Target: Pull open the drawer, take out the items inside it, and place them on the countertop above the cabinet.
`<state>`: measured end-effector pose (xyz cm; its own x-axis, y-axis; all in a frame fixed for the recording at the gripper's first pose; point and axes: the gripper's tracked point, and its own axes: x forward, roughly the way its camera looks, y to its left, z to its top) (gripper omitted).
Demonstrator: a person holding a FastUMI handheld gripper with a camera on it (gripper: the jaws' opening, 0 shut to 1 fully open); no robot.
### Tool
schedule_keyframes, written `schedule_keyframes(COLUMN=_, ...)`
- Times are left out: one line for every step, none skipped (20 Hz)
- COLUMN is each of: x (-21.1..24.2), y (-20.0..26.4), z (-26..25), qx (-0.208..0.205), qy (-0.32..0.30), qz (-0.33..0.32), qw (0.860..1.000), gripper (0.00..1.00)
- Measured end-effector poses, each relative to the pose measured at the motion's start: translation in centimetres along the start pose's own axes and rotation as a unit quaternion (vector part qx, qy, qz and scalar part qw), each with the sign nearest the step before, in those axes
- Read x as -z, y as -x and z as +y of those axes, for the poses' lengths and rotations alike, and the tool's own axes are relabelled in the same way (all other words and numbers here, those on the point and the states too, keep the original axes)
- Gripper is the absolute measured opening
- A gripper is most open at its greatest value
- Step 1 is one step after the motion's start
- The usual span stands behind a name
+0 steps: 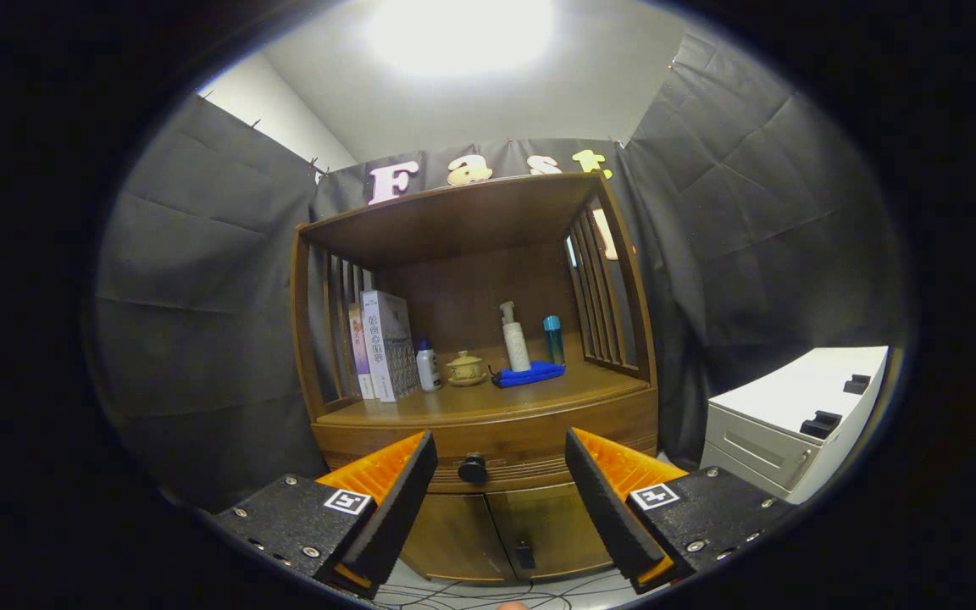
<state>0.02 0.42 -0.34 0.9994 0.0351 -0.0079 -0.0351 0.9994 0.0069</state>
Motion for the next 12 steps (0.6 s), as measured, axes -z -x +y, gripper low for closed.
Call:
schedule_keyframes(x=0.0, y=-0.1, z=0.2, qx=-0.002, qy=0.001, qz=0.001, qw=1.0, gripper=0.95)
schedule_keyframes(x=0.0, y=-0.1, z=0.3, qx=-0.005, qy=0.003, qz=0.0, qw=1.0, gripper=0.95)
schedule_keyframes(x=0.0, y=-0.3, z=0.5, qx=-0.008, qy=0.006, qz=0.0, qw=1.0, gripper=0.95)
schedule_keyframes(x=0.2, y=-0.5, z=0.6, qx=-0.011, qy=0.008, qz=0.003, qw=1.0, gripper=0.95)
schedule_keyframes(x=0.2, y=-0.8, z=0.6, qx=-0.012, qy=0.008, qz=0.005, qw=1.0, gripper=0.95)
schedule_keyframes(x=0.3, y=-1.0, z=0.5, qx=-0.012, qy=0.008, qz=0.007, qw=1.0, gripper=0.95)
schedule_keyframes(x=0.4, y=-1.3, z=0.6, qx=-0.012, qy=0.008, qz=0.008, qw=1.0, gripper=0.95)
schedule_keyframes(x=0.3, y=-1.6, z=0.7, qx=-0.012, qy=0.007, qz=0.008, qw=1.0, gripper=0.95)
schedule_keyframes(x=0.4, y=-2.0, z=0.6, qx=-0.012, qy=0.008, qz=0.009, qw=1.0, gripper=0.95)
schedule_keyframes(x=0.5, y=-2.4, z=0.7, qx=-0.012, qy=0.01, qz=0.009, qw=1.0, gripper=0.95)
schedule_keyframes(x=0.5, y=-2.9, z=0.7, qx=-0.013, qy=0.013, qz=0.009, qw=1.0, gripper=0.95)
schedule_keyframes(x=0.7, y=-3.5, z=1.0, qx=-0.017, qy=0.018, qz=0.01, qw=1.0, gripper=0.95)
